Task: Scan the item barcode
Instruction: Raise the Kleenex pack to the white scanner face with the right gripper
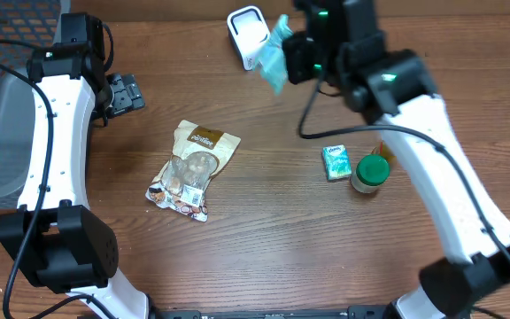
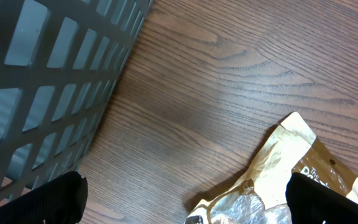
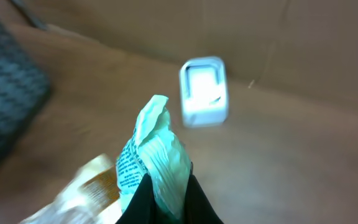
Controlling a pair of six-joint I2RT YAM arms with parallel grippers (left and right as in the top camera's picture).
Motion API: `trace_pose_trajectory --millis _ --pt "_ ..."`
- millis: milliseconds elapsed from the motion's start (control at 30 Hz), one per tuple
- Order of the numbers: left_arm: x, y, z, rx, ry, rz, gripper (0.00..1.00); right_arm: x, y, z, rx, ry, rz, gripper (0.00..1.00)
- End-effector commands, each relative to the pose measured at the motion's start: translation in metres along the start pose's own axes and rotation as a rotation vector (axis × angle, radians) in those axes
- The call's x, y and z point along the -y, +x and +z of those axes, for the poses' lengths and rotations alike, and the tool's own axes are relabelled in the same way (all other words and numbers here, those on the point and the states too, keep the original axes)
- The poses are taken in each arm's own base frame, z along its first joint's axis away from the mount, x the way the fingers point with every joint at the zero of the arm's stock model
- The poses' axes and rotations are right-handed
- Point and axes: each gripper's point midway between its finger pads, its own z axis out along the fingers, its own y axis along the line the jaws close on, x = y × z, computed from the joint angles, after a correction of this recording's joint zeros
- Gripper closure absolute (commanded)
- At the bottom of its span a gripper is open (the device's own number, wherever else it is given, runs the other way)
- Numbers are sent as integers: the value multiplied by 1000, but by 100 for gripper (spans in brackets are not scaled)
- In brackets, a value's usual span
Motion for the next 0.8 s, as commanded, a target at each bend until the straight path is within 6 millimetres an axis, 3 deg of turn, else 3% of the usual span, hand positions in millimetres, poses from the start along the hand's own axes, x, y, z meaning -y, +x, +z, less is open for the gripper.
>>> trace_pose_trajectory --millis 0,200,467,767 --pt "-1 -4 -6 22 -3 -4 0 13 -21 13 69 219 -215 96" --pt "-1 -4 -6 22 -3 -4 0 0 -29 65 109 339 -494 96" --pt "-1 -4 -6 22 -3 -4 0 5 -26 132 146 442 -658 96" --pt "-1 -4 -6 22 -3 -4 0 -1 -30 181 253 503 -803 96"
